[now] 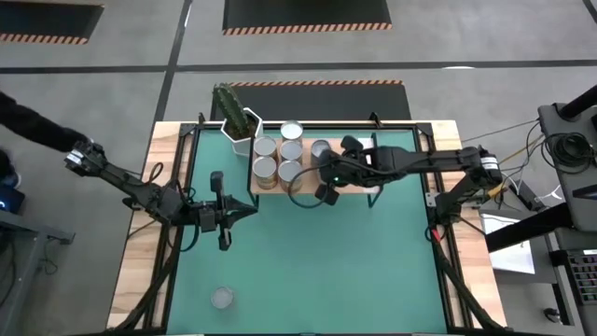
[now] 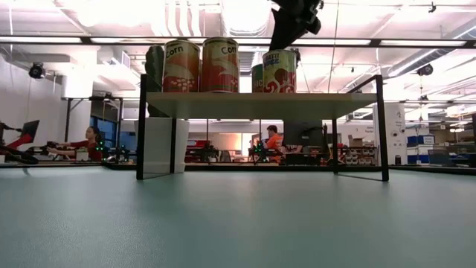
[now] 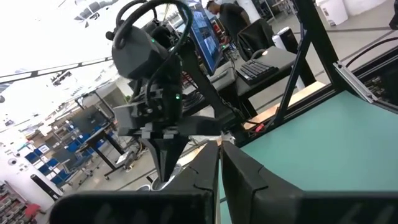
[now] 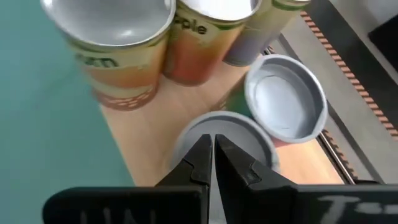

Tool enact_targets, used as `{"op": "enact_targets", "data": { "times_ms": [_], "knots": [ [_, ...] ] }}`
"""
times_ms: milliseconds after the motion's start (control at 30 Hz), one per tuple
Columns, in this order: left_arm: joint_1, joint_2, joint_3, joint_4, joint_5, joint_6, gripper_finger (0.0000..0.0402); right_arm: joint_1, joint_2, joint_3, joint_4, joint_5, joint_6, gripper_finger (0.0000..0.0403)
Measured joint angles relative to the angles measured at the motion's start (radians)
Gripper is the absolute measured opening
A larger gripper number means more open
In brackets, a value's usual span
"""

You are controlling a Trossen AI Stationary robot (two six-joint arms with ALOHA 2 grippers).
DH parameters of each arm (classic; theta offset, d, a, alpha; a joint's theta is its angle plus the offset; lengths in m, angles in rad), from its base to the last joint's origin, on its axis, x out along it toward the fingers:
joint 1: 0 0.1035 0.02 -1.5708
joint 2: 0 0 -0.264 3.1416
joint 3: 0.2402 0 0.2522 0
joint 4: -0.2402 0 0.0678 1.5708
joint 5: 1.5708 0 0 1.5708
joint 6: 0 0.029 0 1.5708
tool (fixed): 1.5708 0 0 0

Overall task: Pick and place cans onto a shelf
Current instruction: Put the canned spaghetti sauce on the shelf

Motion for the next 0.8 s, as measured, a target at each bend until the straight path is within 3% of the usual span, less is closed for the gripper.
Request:
{"op": "enact_targets", "data": {
  "times_ms": [267,633,800],
  "knots": [
    [0.000,0.000,0.000,0.000,0.000,0.000,0.0001,0.010,0.000,-0.002,0.000,-0.070,-0.014,0.0009],
    [0.000,0.000,0.002,0.000,0.000,0.000,0.0001,0.010,-0.024,-0.003,-0.053,-0.072,-0.180,0.0009],
    [0.000,0.000,0.002,0.000,0.000,0.000,0.0001,0.006,-0.028,0.007,-0.033,-0.068,-0.173,0.0009]
  ]
}}
